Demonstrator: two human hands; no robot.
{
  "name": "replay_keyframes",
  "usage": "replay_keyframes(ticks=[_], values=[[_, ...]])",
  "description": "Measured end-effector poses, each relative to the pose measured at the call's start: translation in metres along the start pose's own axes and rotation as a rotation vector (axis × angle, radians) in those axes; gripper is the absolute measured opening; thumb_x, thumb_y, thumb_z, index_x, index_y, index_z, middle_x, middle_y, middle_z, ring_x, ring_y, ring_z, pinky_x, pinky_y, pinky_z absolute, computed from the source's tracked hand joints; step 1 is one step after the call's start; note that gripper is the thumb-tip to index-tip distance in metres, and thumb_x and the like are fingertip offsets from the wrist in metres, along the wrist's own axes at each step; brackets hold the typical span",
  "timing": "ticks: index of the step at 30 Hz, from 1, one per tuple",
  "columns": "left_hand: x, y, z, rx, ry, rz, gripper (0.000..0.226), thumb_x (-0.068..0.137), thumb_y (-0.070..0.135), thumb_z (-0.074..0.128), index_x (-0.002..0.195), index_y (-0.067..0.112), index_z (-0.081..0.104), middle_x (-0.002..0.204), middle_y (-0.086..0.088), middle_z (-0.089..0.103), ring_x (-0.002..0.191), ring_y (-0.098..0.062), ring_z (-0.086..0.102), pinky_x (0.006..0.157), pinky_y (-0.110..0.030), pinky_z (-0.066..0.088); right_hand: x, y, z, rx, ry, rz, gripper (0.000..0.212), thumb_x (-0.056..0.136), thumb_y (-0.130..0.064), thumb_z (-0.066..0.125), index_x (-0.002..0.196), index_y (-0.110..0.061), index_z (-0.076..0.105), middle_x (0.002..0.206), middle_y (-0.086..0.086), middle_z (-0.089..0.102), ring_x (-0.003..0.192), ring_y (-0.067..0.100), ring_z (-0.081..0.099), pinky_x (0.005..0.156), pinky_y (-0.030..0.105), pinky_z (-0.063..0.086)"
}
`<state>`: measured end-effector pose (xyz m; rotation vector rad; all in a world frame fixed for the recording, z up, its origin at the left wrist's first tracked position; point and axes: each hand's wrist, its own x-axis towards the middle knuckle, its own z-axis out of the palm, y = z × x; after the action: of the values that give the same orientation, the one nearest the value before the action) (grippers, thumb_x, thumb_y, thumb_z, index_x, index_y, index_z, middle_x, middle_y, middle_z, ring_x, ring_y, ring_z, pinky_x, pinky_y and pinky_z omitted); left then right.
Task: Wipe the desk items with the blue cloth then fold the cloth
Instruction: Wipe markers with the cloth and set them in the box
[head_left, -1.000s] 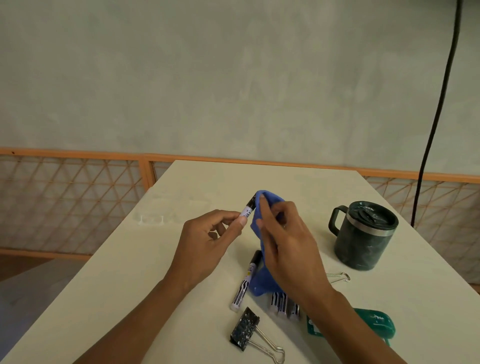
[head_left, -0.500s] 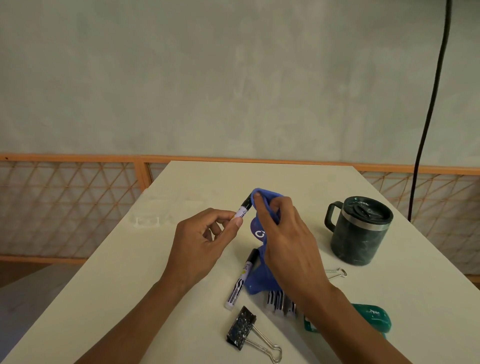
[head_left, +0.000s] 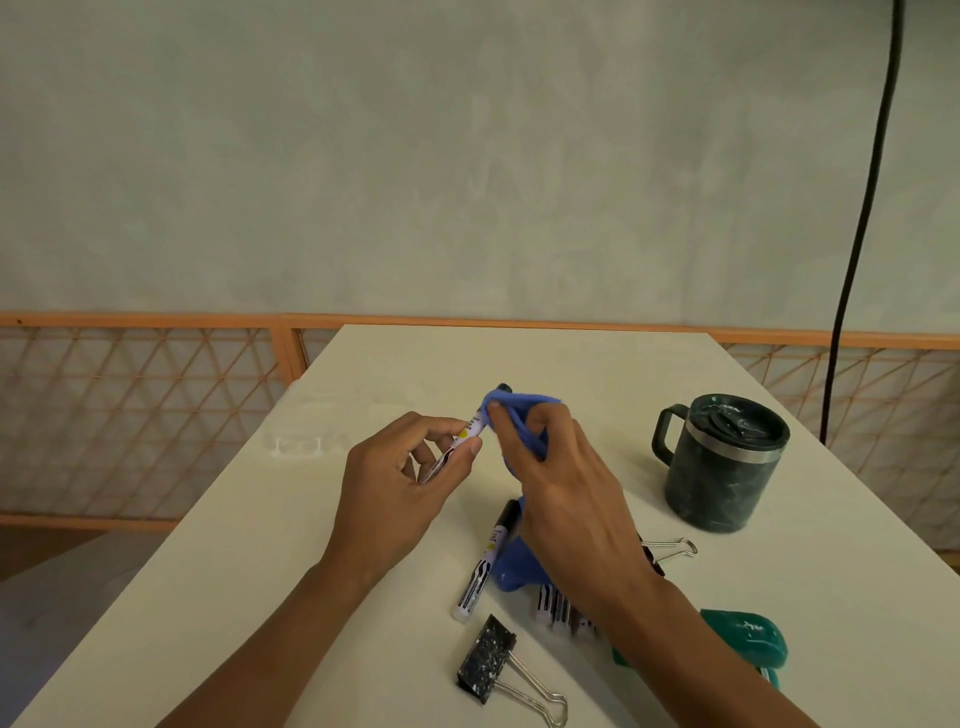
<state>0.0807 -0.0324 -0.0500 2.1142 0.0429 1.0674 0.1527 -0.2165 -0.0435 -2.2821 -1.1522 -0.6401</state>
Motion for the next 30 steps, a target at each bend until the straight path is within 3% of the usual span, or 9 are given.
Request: replay_keyframes(ticks=[3, 7, 14, 18, 20, 22, 25, 27, 30], values=[[0.001, -0.001, -0.002, 0.022, 0.012, 0.028, 0.022, 0.093, 0.035, 0.081, 0.11, 0.021, 0.081, 0.09, 0.015, 0.07, 0.071, -0.016, 0.061, 0.057, -0.014, 0.044, 0.001, -0.005, -0.004, 0.0, 0.053, -0.041, 0.078, 0.085, -0.004, 0.071, 0.147, -0.034, 0.033, 0.122, 0.005, 0.047, 0.1, 0.028, 0.052, 0.079, 0.042, 0.055], [-0.001, -0.001, -0.001, 0.073, 0.003, 0.098, 0.026, 0.09, 0.028, 0.088, 0.114, 0.019, 0.081, 0.093, 0.013, 0.068, 0.07, -0.016, 0.059, 0.058, -0.012, 0.044, 0.002, 0.012, -0.007, -0.017, 0.01, 0.066, 0.111, 0.069, -0.007, 0.086, 0.163, -0.029, 0.03, 0.136, 0.001, 0.042, 0.105, 0.025, 0.058, 0.069, 0.033, 0.054], [0.001, 0.0, -0.003, 0.069, 0.045, 0.113, 0.021, 0.088, 0.021, 0.09, 0.107, 0.018, 0.081, 0.091, 0.011, 0.067, 0.068, -0.017, 0.058, 0.056, -0.017, 0.044, 0.0, 0.004, 0.001, -0.039, -0.054, 0.006, 0.109, 0.065, -0.018, 0.087, 0.161, -0.029, 0.038, 0.129, 0.0, 0.037, 0.104, 0.024, 0.051, 0.072, 0.042, 0.059], [0.0, 0.0, -0.002, 0.093, 0.029, 0.143, 0.024, 0.089, 0.023, 0.09, 0.111, 0.018, 0.081, 0.093, 0.01, 0.068, 0.069, -0.017, 0.059, 0.056, -0.015, 0.044, 0.002, 0.011, -0.001, -0.026, 0.078, 0.027, 0.095, 0.079, -0.006, 0.078, 0.161, -0.033, 0.038, 0.131, 0.001, 0.042, 0.102, 0.025, 0.056, 0.075, 0.033, 0.053], [-0.001, 0.0, -0.001, 0.092, 0.011, 0.146, 0.026, 0.089, 0.027, 0.089, 0.112, 0.018, 0.081, 0.095, 0.011, 0.069, 0.07, -0.015, 0.06, 0.058, -0.011, 0.044, 0.003, 0.017, -0.003, 0.131, 0.108, 0.156, 0.081, 0.093, -0.003, 0.067, 0.152, -0.045, 0.031, 0.129, 0.0, 0.049, 0.104, 0.028, 0.06, 0.079, 0.039, 0.057], [-0.001, 0.001, -0.001, 0.081, 0.011, 0.144, 0.026, 0.088, 0.026, 0.089, 0.111, 0.018, 0.082, 0.095, 0.011, 0.07, 0.07, -0.016, 0.06, 0.056, -0.014, 0.045, 0.002, 0.015, -0.005, 0.158, 0.128, 0.184, 0.063, 0.1, -0.008, 0.052, 0.152, -0.04, 0.035, 0.13, 0.005, 0.051, 0.107, 0.033, 0.059, 0.083, 0.044, 0.055], [0.001, 0.001, -0.004, 0.086, 0.025, 0.158, 0.025, 0.088, 0.026, 0.09, 0.11, 0.018, 0.082, 0.096, 0.01, 0.071, 0.071, -0.016, 0.06, 0.055, -0.016, 0.046, 0.001, 0.019, -0.003, 0.228, 0.134, 0.192, 0.054, 0.103, -0.026, 0.036, 0.156, -0.03, 0.043, 0.124, -0.002, 0.048, 0.099, 0.021, 0.058, 0.077, 0.035, 0.05], [0.001, 0.0, -0.005, 0.08, 0.027, 0.15, 0.023, 0.089, 0.026, 0.089, 0.109, 0.019, 0.082, 0.095, 0.013, 0.069, 0.069, -0.017, 0.058, 0.056, -0.015, 0.043, 0.003, 0.021, -0.002, 0.437, 0.173, 0.255, 0.045, 0.105, -0.029, 0.034, 0.146, -0.035, 0.05, 0.115, -0.008, 0.051, 0.092, 0.014, 0.059, 0.073, 0.033, 0.048], [0.002, -0.001, -0.005, 0.076, -0.001, 0.156, 0.021, 0.091, 0.028, 0.088, 0.11, 0.021, 0.082, 0.095, 0.014, 0.069, 0.068, -0.018, 0.056, 0.057, -0.018, 0.043, 0.006, 0.021, -0.005, 0.605, 0.236, 0.304, 0.037, 0.112, -0.019, 0.041, 0.136, -0.029, 0.067, 0.12, -0.012, 0.059, 0.105, 0.011, 0.065, 0.084, 0.031, 0.057]])
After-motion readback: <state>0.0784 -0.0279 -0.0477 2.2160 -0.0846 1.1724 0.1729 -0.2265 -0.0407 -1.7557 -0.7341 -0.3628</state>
